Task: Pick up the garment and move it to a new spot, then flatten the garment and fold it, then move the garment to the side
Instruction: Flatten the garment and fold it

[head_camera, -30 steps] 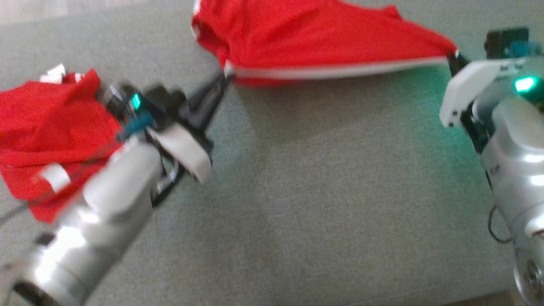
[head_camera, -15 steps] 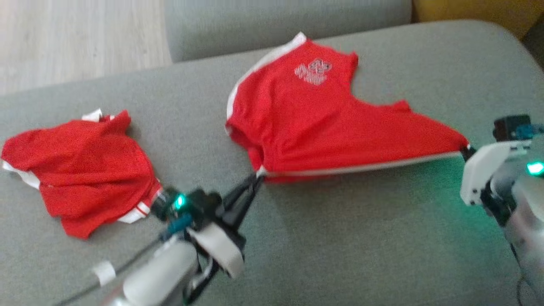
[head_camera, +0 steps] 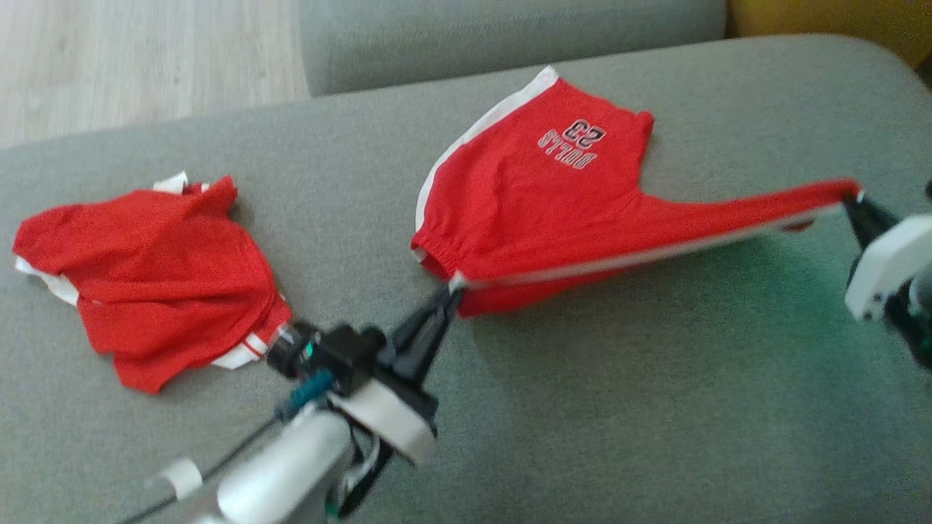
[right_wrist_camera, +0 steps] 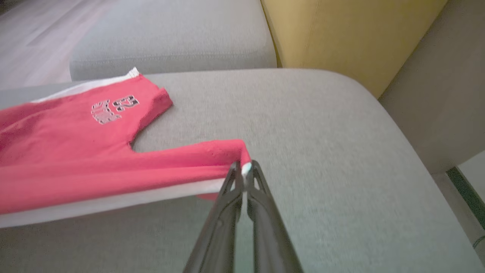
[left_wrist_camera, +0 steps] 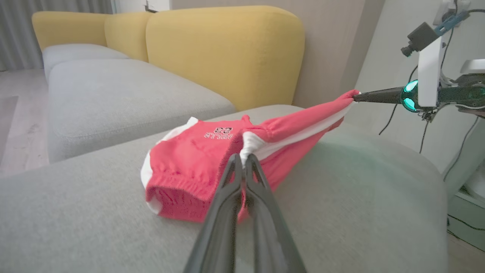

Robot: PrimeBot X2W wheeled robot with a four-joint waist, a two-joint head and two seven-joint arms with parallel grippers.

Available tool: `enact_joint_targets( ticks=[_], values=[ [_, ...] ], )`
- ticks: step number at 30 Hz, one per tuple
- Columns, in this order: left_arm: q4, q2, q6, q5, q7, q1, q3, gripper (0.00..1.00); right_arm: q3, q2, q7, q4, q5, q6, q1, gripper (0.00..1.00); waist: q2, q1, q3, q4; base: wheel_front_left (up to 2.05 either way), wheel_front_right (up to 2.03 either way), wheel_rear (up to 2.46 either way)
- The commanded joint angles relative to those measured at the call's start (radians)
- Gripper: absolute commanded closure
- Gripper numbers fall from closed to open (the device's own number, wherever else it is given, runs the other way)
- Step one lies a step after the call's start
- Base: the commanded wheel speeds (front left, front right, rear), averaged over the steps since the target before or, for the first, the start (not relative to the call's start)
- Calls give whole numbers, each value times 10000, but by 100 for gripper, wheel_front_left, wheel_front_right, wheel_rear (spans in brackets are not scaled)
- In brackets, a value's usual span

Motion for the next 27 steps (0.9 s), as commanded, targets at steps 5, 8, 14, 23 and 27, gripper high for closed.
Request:
enact_joint_targets(
  ticks=[5, 8, 14, 23, 27],
  values=[
    [-105, 214, 196, -4, 33, -1387, 850, 100, -738, 205, 277, -905, -826, -11, -1172, 100, -1, -1, 948, 451, 0, 0, 0],
    [27, 88, 153, 25, 102, -1913, 945, 100, -1102, 597, 567, -1001, -1317, -11, -1965, 100, -1, -1, 1484, 708, 0, 0, 0],
    [464, -306, -33, 41, 101, -2645, 989, 100, -1415, 1305, 708, -291, -2264, -11, -3690, 100, -1, -1, 2344, 1277, 0, 0, 0],
    [1183, -1012, -405, 250, -16, -3423, 880, 100, -1272, 1475, 315, 1443, -3297, -11, -5648, 100, -1, -1, 3349, 2068, 0, 0, 0],
    [1442, -1297, -558, 336, -60, -3655, 921, 100, -1341, 1410, -31, 2193, -3562, -11, -6203, 100, -1, -1, 3584, 2336, 0, 0, 0]
  ],
)
